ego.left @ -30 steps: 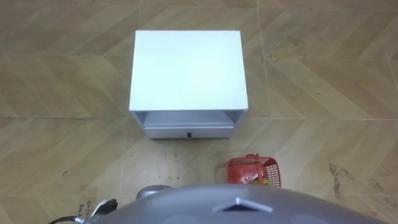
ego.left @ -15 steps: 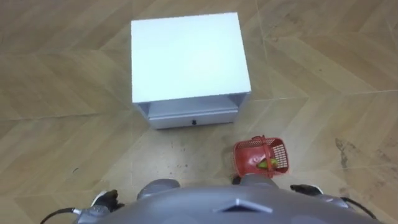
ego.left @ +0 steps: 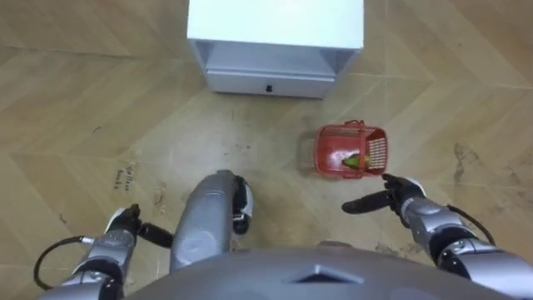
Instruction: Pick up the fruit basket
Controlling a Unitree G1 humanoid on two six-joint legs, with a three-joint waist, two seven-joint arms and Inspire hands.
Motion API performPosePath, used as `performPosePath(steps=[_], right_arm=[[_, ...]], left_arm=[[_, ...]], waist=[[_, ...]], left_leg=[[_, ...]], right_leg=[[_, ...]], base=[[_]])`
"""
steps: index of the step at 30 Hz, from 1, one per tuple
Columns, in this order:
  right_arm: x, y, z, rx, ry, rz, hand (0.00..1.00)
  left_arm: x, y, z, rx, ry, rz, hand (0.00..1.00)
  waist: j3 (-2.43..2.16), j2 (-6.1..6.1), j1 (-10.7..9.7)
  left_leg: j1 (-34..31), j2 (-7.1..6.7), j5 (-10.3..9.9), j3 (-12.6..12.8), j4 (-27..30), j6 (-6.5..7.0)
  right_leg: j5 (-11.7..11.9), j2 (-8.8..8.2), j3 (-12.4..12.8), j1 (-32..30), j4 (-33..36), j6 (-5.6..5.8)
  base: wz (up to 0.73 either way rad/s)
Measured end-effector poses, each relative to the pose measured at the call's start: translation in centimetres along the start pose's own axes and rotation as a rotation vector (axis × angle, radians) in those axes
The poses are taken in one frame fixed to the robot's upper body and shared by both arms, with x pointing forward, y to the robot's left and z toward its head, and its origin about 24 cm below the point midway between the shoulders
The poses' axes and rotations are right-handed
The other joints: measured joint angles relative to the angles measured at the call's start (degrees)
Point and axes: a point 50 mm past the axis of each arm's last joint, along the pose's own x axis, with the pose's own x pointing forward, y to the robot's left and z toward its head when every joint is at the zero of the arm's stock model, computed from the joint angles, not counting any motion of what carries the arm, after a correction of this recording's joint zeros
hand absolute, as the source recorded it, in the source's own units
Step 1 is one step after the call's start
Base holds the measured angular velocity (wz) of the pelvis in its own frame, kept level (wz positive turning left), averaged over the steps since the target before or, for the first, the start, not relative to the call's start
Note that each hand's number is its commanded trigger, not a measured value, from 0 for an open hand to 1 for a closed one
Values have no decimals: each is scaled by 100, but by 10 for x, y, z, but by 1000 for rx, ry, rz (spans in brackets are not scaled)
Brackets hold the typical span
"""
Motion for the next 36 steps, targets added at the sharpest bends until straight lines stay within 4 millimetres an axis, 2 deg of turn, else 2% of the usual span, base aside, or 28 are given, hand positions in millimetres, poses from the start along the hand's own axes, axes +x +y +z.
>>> performPosePath(steps=[1, 2, 3, 4, 5, 6, 7, 9, 10, 13, 17, 20, 22, 25, 30, 33, 36], right_arm=[[0, -1, 1, 18, -2, -4, 0], [0, -1, 2, 18, -5, -5, 0], [0, -1, 6, 21, -17, -8, 0], [1, -2, 10, 36, -34, -13, 0], [1, -3, 12, 49, -41, -17, 0], [1, -5, 17, 76, -53, -28, 0], [1, -6, 27, 86, -79, -33, 0], [0, -9, 45, 105, -139, -42, 0], [-1, -11, 54, 123, -182, -53, 0], [-6, -16, 80, 157, -286, -85, 0], [-13, -20, 102, 181, -385, -127, 0], [-18, -25, 114, 198, -444, -170, 0], [-23, -30, 122, 205, -480, -210, 0], [-30, -37, 133, 212, -543, -255, 0], [-36, -48, 140, 216, -587, -323, 0], [-40, -55, 146, 215, -605, -357, 0], [-42, -61, 149, 216, -613, -389, 0]], left_arm=[[1, -1, 7, 0, -6, 1, 0], [1, -1, 8, 8, -3, -2, 0], [2, -2, 11, 13, -7, 1, 0], [2, -2, 7, -1, 7, 2, 0], [2, -1, 7, 8, 5, 7, 0], [2, 2, 9, 10, 2, 24, 0], [2, 8, 9, 11, -4, 55, 0], [2, 14, 3, 2, 9, 94, 0], [1, 18, 2, 3, 10, 121, 0], [1, 24, -1, -31, 10, 172, 0], [-1, 22, -14, -76, 42, 195, 0], [-3, 19, -27, -62, 67, 204, 0], [-4, 17, -31, -30, 64, 206, 0], [-6, 11, -40, -1, 67, 188, 0], [-7, 6, -47, 26, 77, 169, 0], [-8, 5, -50, 30, 84, 163, 0], [-8, 3, -52, 46, 85, 148, 0]], waist=[[33, -1, 15], [36, 1, 16], [40, -1, 13], [52, -28, -2], [59, -45, -26], [72, -82, -42], [102, -130, -25], [120, -165, -45], [125, -180, -119], [133, -238, -210], [137, -278, -320], [133, -310, -465], [131, -368, -514], [134, -395, -620], [144, -441, -632], [168, -485, -635], [182, -531, -643]], left_leg=[[-313, 14, -156, -28, 478, 27], [-459, 12, -257, -45, 719, 34], [-739, -1, -479, -48, 1207, 67], [-969, -62, -702, -14, 1635, 89], [-1095, -112, -795, 12, 1857, 147], [-1324, -175, -970, 83, 2320, 246], [-1531, -199, -1159, 175, 2762, 318], [-1810, -238, -1429, 259, 3409, 415], [-1967, -303, -1582, 278, 3779, 506], [-2319, -294, -1797, 350, 4464, 551], [-2488, -290, -1971, 325, 5042, 495], [-2526, -326, -2030, 276, 5274, 407], [-2521, -381, -2050, 271, 5367, 312], [-2464, -398, -2072, 272, 5458, 201], [-2404, -375, -2094, 264, 5566, 53], [-2461, -406, -2088, 263, 5735, 26], [-2593, -404, -2064, 260, 5916, -69]], right_leg=[[-337, -77, -77, -274, 583, 1], [-486, -120, -103, -413, 885, 1], [-699, -243, -103, -706, 1631, -8], [-785, -439, -100, -1001, 2471, 19], [-786, -547, -87, -1160, 2917, 23], [-786, -690, -30, -1430, 3710, 23], [-787, -802, 148, -1692, 4406, 24], [-788, -957, 323, -1956, 5335, 25], [-790, -1008, 400, -2025, 5811, 29], [-788, -1191, 521, -2194, 6695, 32], [-788, -1259, 549, -2147, 7410, 32], [-789, -1264, 547, -2065, 7727, 31], [-796, -1351, 530, -2044, 7914, 16], [-845, -1427, 497, -1936, 8062, -81], [-937, -1443, 553, -1874, 8238, -247], [-946, -1405, 669, -1878, 8477, -258], [-1029, -1314, 712, -1850, 8685, -327]], base=[[18], [8], [10], [17], [33], [33], [23], [19], [34], [37], [22], [14], [13], [7], [-3], [0], [7]])
